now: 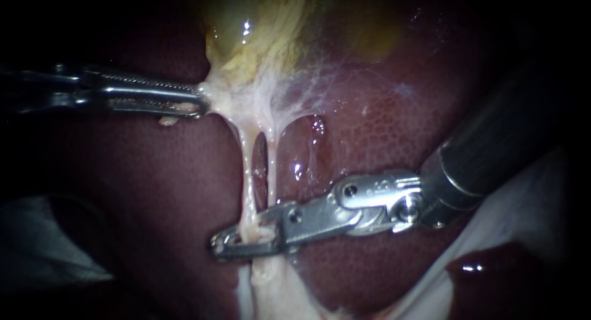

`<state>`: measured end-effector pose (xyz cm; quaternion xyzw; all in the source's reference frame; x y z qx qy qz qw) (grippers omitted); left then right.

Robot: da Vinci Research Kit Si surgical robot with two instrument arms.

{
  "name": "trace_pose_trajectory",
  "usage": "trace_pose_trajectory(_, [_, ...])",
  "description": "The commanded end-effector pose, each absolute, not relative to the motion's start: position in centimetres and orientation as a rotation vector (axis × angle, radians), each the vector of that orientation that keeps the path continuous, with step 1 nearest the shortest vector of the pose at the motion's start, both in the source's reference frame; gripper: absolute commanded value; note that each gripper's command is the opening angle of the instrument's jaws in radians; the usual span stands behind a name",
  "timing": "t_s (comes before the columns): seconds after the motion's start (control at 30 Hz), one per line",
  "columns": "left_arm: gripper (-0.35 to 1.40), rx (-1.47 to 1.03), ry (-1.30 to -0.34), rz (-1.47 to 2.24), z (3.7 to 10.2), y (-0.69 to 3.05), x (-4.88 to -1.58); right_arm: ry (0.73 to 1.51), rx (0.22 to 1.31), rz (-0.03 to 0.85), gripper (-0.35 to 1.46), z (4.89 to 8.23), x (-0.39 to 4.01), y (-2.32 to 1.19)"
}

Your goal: Clipping first clip left tube

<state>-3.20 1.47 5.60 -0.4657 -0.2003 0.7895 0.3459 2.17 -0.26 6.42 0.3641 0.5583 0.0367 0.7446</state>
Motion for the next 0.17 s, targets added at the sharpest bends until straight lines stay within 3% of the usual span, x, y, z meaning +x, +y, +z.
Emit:
trace_pose_trajectory(0.03, [-0.35, -1.209, -0.520, 2.049, 5.61, 1.47, -3.20, 1.223, 0.798, 0.080, -0.35, 6.43, 2.17, -0.26])
trace_pose_trajectory(0.13, [-0.35, -1.209, -0.520, 2.049, 5.61, 1.48, -3.20, 1.214, 0.812, 0.099, -0.35, 6.45, 2.16, -0.26])
trace_pose_trajectory(0.17, [-0.35, -1.209, -0.520, 2.049, 5.61, 1.48, -3.20, 1.210, 0.818, 0.109, -0.24, 6.46, 2.16, -0.26])
